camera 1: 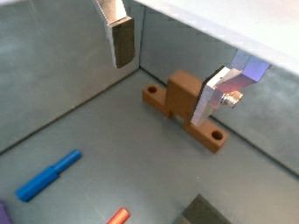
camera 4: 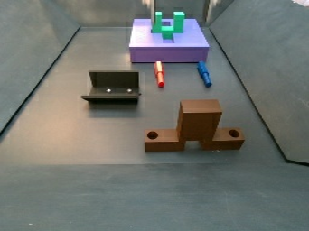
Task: Pick up the brown object. Move up. Move to above the board. Insert the brown object.
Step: Pick up the brown object.
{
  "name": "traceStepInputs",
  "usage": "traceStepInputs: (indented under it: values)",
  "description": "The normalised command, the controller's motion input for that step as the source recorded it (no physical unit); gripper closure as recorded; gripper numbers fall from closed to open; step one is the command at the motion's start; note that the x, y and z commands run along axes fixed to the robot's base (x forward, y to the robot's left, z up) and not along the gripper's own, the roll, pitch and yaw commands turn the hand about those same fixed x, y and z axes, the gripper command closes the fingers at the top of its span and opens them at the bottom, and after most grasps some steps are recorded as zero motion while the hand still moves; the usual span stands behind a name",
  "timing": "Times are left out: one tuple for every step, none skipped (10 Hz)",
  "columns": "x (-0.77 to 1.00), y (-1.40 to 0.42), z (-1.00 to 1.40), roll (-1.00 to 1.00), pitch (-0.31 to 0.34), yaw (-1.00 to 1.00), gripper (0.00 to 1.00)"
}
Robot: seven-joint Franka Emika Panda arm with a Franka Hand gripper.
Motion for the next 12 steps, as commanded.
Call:
traceStepInputs:
  values:
    - [0.01,0.00,-0.02,0.00,0.000,0.00,0.00]
    - [0.03,0.00,-0.06,0.00,0.000,-0.10,0.00]
    - [0.00,0.00,-0.18,-0.10,-0.160,-0.01,0.00]
    - [0.03,0.78,-0.14,-0.46,-0.219,0.00,0.00]
    - [0.00,0.87,-0.34,-0.36,-0.186,0.00,0.00]
    - [0.00,0.87,-0.34,-0.37,-0.180,0.00,0.00]
    - [0.00,0.86,-0.34,-0.39,-0.170,0.00,0.00]
    - [-0.10,1.00,-0.32,-0.12,-0.100,0.00,0.00]
    - [-0.15,1.00,-0.39,-0.01,-0.044,0.00,0.00]
    - [-0.08,0.93,-0.36,0.06,0.033,-0.02,0.00]
    - [0.00,0.72,-0.31,0.15,0.130,-0.07,0.00]
    - [-0.09,0.52,-0.26,0.04,0.047,-0.04,0.00]
